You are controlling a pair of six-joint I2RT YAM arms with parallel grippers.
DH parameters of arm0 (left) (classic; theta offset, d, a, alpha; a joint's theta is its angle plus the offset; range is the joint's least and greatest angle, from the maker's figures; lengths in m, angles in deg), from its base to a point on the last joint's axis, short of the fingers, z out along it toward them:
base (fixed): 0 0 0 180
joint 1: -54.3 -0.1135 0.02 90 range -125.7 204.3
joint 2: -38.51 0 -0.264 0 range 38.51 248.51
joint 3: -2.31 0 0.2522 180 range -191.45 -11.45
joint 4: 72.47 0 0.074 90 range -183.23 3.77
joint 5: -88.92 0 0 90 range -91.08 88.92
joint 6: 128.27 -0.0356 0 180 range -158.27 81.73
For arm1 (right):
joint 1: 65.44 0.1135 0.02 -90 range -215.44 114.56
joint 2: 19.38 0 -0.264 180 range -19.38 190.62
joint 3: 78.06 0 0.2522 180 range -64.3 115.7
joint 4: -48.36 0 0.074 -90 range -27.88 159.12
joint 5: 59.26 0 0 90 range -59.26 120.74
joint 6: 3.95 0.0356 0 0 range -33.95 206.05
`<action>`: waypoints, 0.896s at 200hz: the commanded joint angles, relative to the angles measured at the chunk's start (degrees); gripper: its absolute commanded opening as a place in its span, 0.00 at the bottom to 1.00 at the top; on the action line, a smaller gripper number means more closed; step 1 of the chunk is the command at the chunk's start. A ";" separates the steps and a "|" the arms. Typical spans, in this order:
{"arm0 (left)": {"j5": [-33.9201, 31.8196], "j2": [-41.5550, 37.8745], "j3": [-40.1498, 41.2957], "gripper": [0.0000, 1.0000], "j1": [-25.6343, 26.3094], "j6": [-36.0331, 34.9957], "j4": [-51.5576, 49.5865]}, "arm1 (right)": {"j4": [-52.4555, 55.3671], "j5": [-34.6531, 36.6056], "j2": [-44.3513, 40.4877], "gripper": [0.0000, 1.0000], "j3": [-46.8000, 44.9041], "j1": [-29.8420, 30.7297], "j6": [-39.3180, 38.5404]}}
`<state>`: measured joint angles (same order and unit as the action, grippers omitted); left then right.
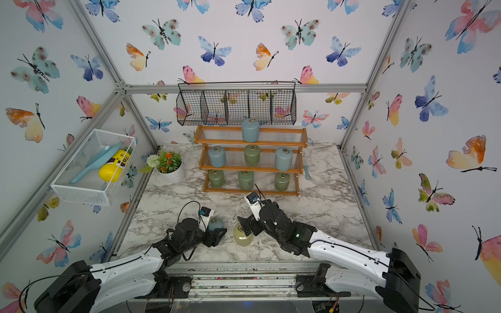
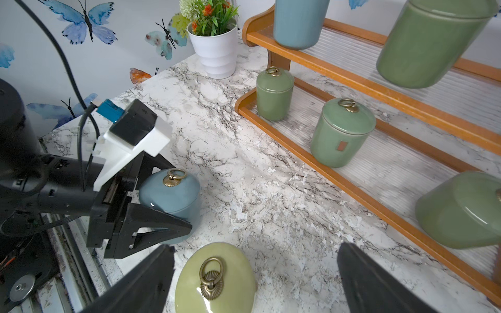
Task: Remove the tea canisters from the shelf
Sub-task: Place the tea canister at the center of the board.
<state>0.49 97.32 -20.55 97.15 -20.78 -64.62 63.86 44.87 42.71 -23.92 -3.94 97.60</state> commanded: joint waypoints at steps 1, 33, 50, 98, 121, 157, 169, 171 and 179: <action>-1.85 1.31 0.17 0.67 1.19 1.49 7.64 | 0.59 0.03 1.02 1.00 -0.15 0.12 0.67; -2.20 3.54 1.54 0.69 2.91 1.84 10.80 | 0.75 0.11 2.19 1.00 0.55 0.11 0.40; -1.57 4.75 1.48 0.69 3.17 1.82 10.90 | 0.66 0.28 2.34 1.00 0.66 0.11 0.40; -3.40 4.80 2.22 0.86 5.19 2.11 9.09 | 0.62 0.46 2.61 1.00 0.76 0.12 0.45; -3.97 5.35 2.85 0.87 5.93 2.53 8.43 | 0.85 0.55 2.65 1.00 0.84 0.12 0.40; -5.85 4.92 3.40 0.89 7.28 3.42 7.13 | 0.91 1.31 1.93 1.00 0.32 0.12 0.49; -6.75 4.31 3.39 0.90 7.64 3.59 6.37 | 0.81 1.51 1.88 1.00 0.14 0.12 0.58; -6.86 4.26 3.41 0.90 7.65 3.57 6.22 | 0.77 1.51 1.89 1.00 0.14 0.12 0.58; -7.33 3.75 3.39 0.91 7.79 3.60 5.47 | 0.60 1.51 1.98 1.00 0.05 0.12 0.65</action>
<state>-3.86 102.17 -18.00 104.36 -18.29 -55.97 63.86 45.05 44.94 -23.92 -3.94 97.60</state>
